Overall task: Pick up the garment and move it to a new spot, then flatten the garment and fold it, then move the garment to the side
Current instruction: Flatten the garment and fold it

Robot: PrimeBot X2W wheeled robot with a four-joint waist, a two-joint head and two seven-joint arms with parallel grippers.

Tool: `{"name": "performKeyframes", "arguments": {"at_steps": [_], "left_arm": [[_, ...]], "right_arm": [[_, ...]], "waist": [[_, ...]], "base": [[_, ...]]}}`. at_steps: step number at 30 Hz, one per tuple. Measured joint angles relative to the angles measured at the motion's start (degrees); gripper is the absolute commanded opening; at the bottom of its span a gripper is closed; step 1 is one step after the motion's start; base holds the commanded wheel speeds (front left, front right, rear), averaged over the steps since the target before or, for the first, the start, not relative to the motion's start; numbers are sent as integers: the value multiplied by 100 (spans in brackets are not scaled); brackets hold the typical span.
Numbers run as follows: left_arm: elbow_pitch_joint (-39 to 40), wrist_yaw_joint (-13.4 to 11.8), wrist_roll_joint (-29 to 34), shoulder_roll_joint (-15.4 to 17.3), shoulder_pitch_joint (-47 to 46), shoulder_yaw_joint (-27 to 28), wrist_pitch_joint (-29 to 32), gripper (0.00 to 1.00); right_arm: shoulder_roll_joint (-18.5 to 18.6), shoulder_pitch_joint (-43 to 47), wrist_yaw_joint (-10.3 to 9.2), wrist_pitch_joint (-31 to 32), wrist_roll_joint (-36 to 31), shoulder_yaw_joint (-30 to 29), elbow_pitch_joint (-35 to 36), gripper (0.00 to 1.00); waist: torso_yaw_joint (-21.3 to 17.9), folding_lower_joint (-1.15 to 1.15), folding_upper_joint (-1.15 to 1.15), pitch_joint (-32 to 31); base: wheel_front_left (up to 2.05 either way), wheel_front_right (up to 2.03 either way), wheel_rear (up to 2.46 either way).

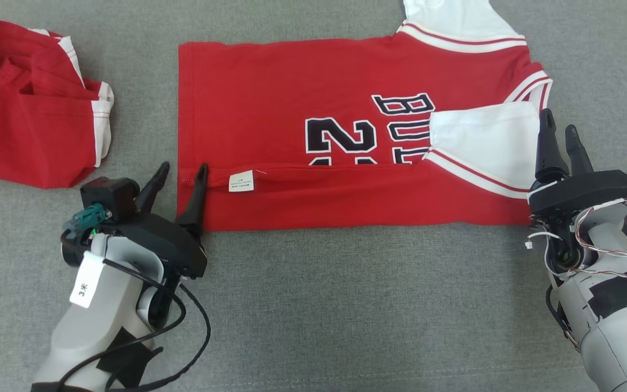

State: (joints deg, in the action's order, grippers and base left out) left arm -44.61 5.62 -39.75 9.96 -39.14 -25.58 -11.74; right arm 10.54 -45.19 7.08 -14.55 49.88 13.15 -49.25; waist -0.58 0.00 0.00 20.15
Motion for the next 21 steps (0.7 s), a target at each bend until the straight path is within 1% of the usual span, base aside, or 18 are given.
{"name": "performKeyframes", "arguments": {"at_steps": [11, 18, 21], "left_arm": [[68, 52, 40, 35, 9, 56, -207, 100], [143, 54, 80, 212, 502, 98, -238, 100], [327, 51, 138, 265, 803, 133, -255, 100]], "right_arm": [[14, 87, 0, 0, -52, 25, 102, 100], [68, 539, 0, 0, -254, 231, 459, 100], [137, 911, 0, 0, -316, 266, 716, 100]], "waist": [[1, 0, 0, -280], [-49, -1, 0, -555], [-97, -1, 0, -735]], "base": [[0, 0, 0], [0, 0, 0], [0, 0, 0]]}}
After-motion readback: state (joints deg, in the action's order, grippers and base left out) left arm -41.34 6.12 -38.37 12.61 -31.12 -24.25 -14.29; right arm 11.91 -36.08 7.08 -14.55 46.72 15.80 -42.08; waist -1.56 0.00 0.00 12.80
